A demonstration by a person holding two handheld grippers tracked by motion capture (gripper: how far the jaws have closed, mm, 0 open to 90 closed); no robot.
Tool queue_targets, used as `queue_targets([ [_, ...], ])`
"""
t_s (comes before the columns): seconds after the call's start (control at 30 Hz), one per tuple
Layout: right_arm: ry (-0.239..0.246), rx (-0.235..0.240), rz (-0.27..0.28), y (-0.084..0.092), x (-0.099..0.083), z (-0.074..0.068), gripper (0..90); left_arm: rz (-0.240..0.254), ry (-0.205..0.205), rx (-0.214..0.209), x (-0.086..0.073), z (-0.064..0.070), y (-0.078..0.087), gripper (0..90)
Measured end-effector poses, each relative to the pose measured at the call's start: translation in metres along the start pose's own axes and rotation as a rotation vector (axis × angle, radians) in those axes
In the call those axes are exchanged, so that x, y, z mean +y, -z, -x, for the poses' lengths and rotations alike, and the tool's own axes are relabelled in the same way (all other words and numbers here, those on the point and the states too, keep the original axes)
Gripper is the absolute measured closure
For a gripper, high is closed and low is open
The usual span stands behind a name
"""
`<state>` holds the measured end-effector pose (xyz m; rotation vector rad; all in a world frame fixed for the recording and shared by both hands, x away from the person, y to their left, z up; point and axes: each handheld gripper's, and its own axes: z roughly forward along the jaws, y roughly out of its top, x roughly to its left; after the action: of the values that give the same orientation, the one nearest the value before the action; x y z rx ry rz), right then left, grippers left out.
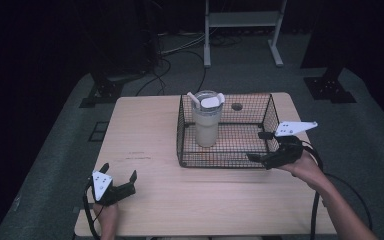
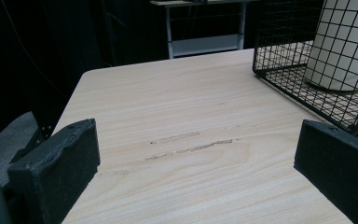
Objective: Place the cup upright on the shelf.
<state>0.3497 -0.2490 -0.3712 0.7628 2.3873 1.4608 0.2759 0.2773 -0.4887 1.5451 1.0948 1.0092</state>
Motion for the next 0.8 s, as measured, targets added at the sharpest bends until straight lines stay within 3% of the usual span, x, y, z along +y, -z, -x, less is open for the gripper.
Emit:
queue_targets([
  [0.8, -0.030, 0.021, 0.001, 0.002, -0.045, -0.015, 7.5, -0.001, -0.003, 0.001, 0.000, 0.000, 0.000, 0.0],
])
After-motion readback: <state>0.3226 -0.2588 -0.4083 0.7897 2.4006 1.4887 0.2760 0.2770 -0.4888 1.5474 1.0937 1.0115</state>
